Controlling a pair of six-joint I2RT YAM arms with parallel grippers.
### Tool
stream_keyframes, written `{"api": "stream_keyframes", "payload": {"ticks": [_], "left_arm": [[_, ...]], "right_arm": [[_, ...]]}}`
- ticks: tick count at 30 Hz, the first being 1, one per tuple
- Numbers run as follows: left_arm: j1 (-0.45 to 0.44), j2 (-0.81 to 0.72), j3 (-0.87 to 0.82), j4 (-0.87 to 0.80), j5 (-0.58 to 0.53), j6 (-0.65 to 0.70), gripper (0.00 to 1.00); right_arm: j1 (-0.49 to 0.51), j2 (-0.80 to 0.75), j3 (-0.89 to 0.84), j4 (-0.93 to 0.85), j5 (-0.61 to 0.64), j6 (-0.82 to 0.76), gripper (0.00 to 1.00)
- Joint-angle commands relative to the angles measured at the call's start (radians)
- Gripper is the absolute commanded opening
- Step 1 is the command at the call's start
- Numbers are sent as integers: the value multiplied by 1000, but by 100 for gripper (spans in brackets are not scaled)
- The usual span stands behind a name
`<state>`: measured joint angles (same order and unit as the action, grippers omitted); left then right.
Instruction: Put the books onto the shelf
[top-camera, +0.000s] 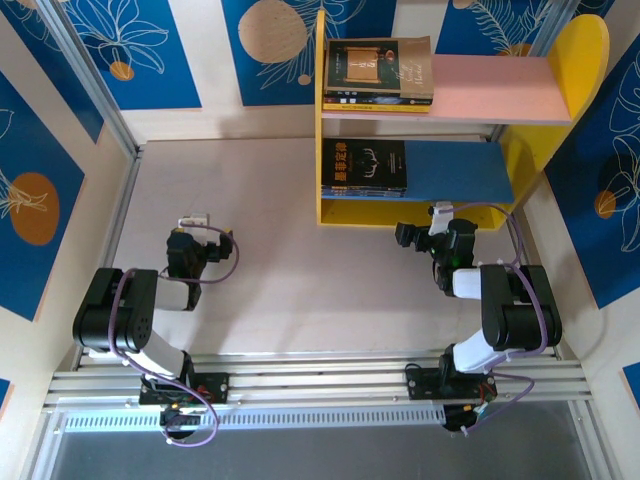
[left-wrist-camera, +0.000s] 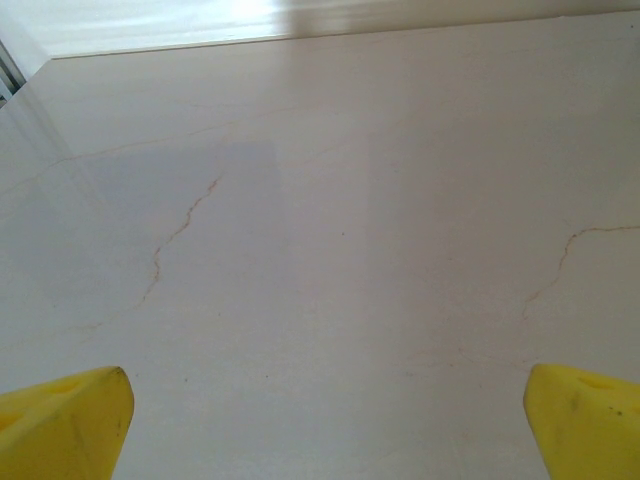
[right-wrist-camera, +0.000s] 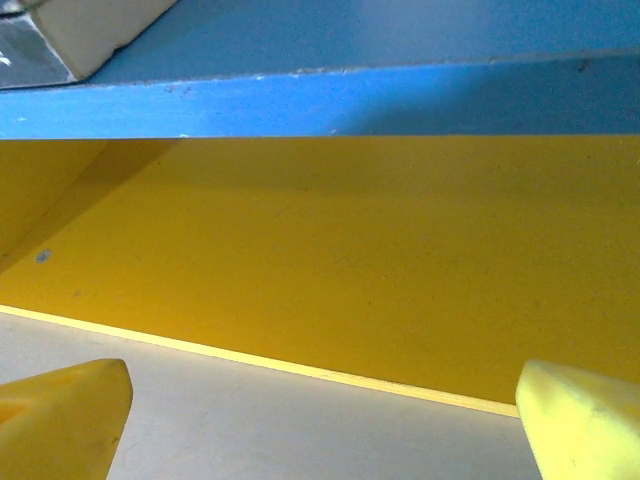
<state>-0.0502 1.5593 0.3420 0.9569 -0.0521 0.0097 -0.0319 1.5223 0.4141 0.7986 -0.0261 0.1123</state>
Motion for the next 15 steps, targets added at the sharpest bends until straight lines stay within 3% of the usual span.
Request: {"api": "stream_keyframes", "payload": {"ticks": [1,15], "left_arm": [[7,4,21,3,21,10,100],[7,4,20,3,21,10,100]], "right_arm": [[7,-2,6,2,17,-19,99],[13,-2,7,-1,28,-22,99]]}}
